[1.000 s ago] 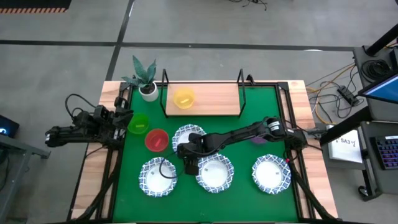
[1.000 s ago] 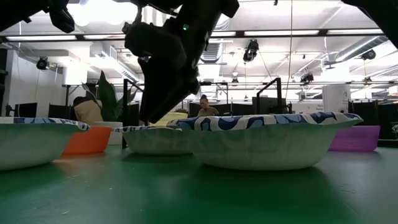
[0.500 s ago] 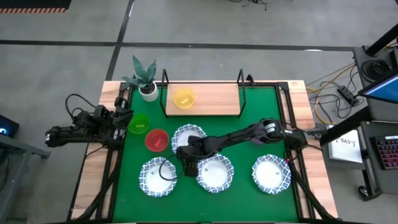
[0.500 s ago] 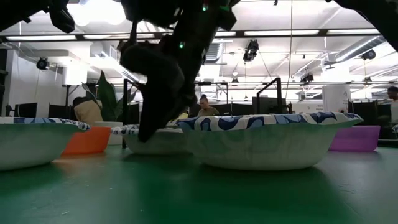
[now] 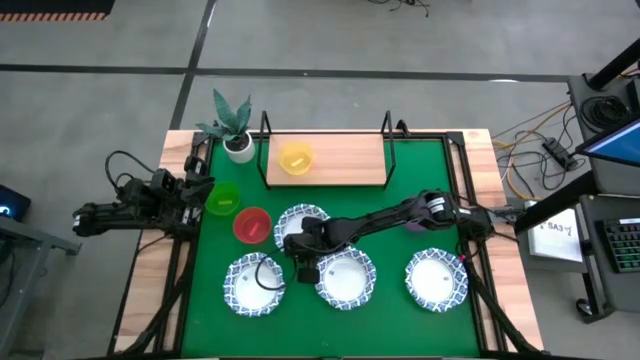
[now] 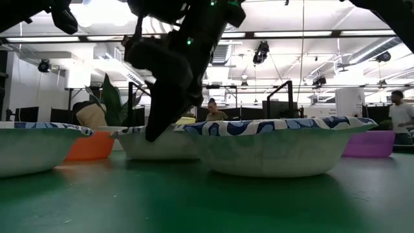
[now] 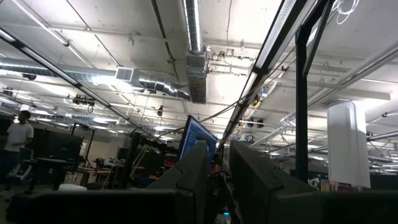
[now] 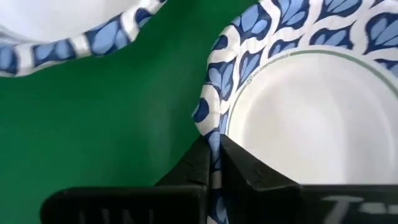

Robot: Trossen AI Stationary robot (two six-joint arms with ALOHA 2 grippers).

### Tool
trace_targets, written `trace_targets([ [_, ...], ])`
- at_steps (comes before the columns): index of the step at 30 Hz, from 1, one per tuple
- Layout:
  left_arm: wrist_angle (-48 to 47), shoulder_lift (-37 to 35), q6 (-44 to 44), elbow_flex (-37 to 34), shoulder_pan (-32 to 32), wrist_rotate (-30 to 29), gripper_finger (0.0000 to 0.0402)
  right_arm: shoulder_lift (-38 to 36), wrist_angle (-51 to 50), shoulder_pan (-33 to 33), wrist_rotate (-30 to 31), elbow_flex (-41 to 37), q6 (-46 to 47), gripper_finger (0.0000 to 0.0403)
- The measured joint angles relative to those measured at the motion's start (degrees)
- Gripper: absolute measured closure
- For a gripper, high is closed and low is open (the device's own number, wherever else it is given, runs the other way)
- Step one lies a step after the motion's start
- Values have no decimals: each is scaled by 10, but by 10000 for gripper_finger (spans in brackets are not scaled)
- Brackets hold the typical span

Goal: Place and stack bowls onto a shelf
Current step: Put the blue patterned bowl on the shelf

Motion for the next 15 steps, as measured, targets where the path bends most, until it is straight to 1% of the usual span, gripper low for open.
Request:
trace_targets([
  [9, -3, 0, 0, 0, 0, 0, 349, -63, -68, 0, 1, 40, -17, 394],
  [12, -2, 0, 0, 0, 0, 1, 349, -91, -98, 0, 32, 44, -24, 394],
  [15, -3, 0, 0, 0, 0, 1, 349, -124, -128, -1, 93, 44, -35, 394],
])
